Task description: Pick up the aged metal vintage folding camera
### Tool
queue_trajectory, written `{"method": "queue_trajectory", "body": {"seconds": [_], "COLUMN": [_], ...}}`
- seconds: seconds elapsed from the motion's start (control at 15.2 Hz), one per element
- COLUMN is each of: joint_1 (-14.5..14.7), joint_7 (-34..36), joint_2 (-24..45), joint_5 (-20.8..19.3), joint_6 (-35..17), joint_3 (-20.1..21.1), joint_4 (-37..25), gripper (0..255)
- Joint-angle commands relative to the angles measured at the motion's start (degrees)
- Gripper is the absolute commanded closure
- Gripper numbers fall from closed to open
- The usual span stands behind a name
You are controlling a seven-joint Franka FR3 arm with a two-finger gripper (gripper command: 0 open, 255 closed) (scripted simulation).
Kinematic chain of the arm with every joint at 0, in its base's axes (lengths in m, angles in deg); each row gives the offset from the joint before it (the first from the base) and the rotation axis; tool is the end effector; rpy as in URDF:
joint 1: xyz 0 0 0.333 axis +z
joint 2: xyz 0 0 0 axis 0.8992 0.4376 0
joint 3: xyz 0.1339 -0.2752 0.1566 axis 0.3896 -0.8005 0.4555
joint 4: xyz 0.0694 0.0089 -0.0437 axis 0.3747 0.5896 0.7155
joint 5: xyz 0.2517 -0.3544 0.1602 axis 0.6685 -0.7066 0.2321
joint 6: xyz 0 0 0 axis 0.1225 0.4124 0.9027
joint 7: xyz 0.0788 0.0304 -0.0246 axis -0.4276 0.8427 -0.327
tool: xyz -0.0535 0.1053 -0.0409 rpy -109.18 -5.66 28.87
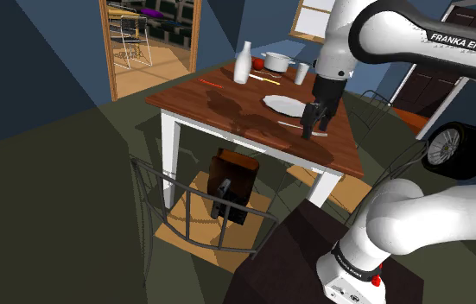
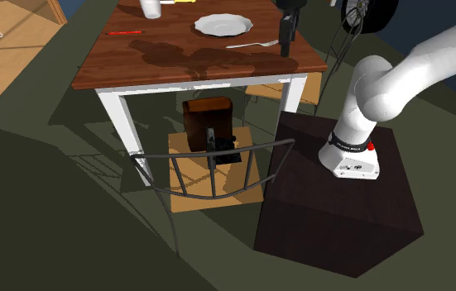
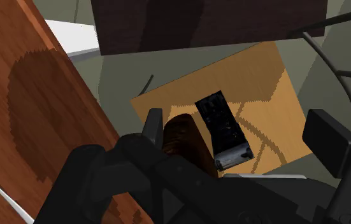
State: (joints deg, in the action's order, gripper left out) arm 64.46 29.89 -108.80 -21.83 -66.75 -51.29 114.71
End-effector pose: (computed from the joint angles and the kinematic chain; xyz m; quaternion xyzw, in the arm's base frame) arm 0.3394 0.0157 0.5789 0.9972 -0.0427 -0.0553 0.0272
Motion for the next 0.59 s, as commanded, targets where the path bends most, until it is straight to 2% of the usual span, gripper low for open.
{"method": "queue_trajectory", "body": {"seconds": [0.0,0.53], "joint_1": [0.00,0.98], "joint_7": [0.00,-3.53], "joint_2": [0.00,6.80], "joint_5": [0.00,-1.03], "joint_6": [0.00,-16.76], "joint_3": [0.00,-0.85], "joint_4": [0.00,10.14], "gripper": [0,0]}}
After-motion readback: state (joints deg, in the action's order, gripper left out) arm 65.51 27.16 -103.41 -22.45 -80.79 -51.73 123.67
